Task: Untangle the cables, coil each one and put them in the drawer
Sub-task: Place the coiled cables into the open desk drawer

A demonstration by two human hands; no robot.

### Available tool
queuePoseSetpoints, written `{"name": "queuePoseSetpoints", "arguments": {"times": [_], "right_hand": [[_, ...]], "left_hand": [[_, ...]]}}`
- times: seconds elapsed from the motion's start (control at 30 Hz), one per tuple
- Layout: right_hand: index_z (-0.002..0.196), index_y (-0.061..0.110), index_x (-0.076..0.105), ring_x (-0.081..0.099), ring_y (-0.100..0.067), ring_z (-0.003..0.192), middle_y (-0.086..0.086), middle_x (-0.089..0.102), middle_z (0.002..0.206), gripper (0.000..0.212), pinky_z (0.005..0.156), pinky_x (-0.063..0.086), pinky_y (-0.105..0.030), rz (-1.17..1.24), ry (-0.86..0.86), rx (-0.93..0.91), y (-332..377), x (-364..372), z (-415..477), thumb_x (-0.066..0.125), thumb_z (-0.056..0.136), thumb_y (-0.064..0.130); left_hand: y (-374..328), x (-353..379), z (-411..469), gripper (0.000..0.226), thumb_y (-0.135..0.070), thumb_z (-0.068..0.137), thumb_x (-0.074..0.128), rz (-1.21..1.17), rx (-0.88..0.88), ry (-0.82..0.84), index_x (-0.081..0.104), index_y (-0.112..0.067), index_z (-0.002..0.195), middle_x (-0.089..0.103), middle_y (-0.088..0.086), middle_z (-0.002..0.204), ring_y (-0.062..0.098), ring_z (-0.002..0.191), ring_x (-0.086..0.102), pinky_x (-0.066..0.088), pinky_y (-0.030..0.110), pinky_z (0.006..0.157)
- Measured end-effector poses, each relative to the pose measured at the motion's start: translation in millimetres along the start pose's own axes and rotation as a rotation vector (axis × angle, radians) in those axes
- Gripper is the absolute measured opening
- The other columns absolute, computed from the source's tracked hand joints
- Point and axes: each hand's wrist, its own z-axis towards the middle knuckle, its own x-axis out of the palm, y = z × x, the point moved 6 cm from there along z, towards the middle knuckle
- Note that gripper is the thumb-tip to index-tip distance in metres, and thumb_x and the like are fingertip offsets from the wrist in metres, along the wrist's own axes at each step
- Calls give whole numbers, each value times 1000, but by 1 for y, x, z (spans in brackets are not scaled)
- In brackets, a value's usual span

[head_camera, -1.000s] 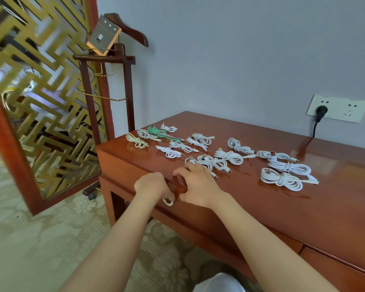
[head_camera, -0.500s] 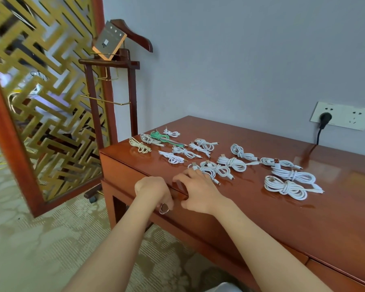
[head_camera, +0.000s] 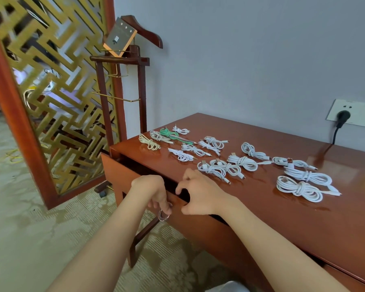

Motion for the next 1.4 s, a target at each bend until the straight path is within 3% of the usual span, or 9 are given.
{"name": "queuePoseSetpoints", "arguments": {"times": [0.1, 0.2, 0.37, 0.5, 0.63, 0.77, 0.93, 1.2, 1.4], "right_hand": [[83, 8, 60, 46, -19, 71, -3, 49, 82, 18, 56, 31, -26, -159, 62, 1, 14, -3, -3, 62, 80, 25], [57, 11, 36, 37, -17, 50, -2, 39, 58, 34, 47, 27, -24, -105, 187, 102, 15, -1, -3, 56, 84, 21], [93, -1, 67, 59, -21, 72, -10, 65, 79, 24, 66, 46, -26, 239, 414, 215, 8, -3, -7, 55, 79, 15], [108, 0, 65, 61, -13, 69, -6, 66, 84, 27, 66, 48, -21, 411, 506, 196, 11, 2, -2, 52, 89, 14], [81, 13, 65, 54, -10, 57, -1, 63, 73, 20, 49, 44, -18, 526, 122, 241, -3, -21, 25, 47, 90, 9], [65, 18, 57, 55, -25, 81, -2, 59, 75, 27, 72, 44, -26, 257, -310, 314, -23, -41, 55, 45, 87, 11], [123, 4, 53, 41, -31, 122, -15, 50, 129, 35, 99, 37, -37, -23, -286, 325, -31, -30, 79, 46, 91, 17], [114, 5, 52, 48, -32, 113, -14, 59, 117, 28, 92, 37, -38, -138, -267, 380, -39, -23, 99, 42, 94, 22], [125, 5, 42, 47, -33, 115, -16, 56, 120, 36, 94, 38, -40, -56, -305, 419, -42, -19, 103, 47, 91, 19]], "left_hand": [[6, -23, -10, 23, -32, 79, 72, 53, 3, -155, 70, -17, 96, 69, -12, 89, 7, 90, 66, 48, 28, 92], [2, -49, -20, 21, -16, 78, 67, -61, 36, -341, 70, -15, 98, 73, -5, 92, 12, 89, 68, 52, 34, 90], [-11, -70, -13, 28, -9, 82, 55, -185, 48, -574, 67, -16, 106, 71, 2, 95, 17, 90, 67, 53, 32, 85], [-10, -81, 0, 32, -15, 89, 46, -262, 25, -760, 66, -18, 114, 63, 6, 117, 27, 108, 58, 50, 36, 89], [-8, -95, 8, 32, -9, 91, 46, -373, 60, -879, 66, -21, 112, 59, 7, 125, 28, 114, 55, 47, 36, 92], [-4, -101, 30, 41, -8, 91, 47, -354, 66, -929, 49, -18, 131, 42, 12, 136, 33, 125, 42, 40, 42, 101], [10, -104, 62, 56, -7, 91, 47, -269, 56, -914, 34, -24, 143, 24, 8, 151, 34, 135, 28, 28, 44, 107], [24, -122, 83, 46, -5, 95, 39, -62, 54, -897, 40, -13, 140, 36, 11, 143, 33, 131, 35, 32, 42, 105], [52, -113, 82, 40, -40, 94, 50, -193, -72, -1007, 54, -15, 125, 35, 15, 135, 34, 123, 32, 27, 42, 103]]}}
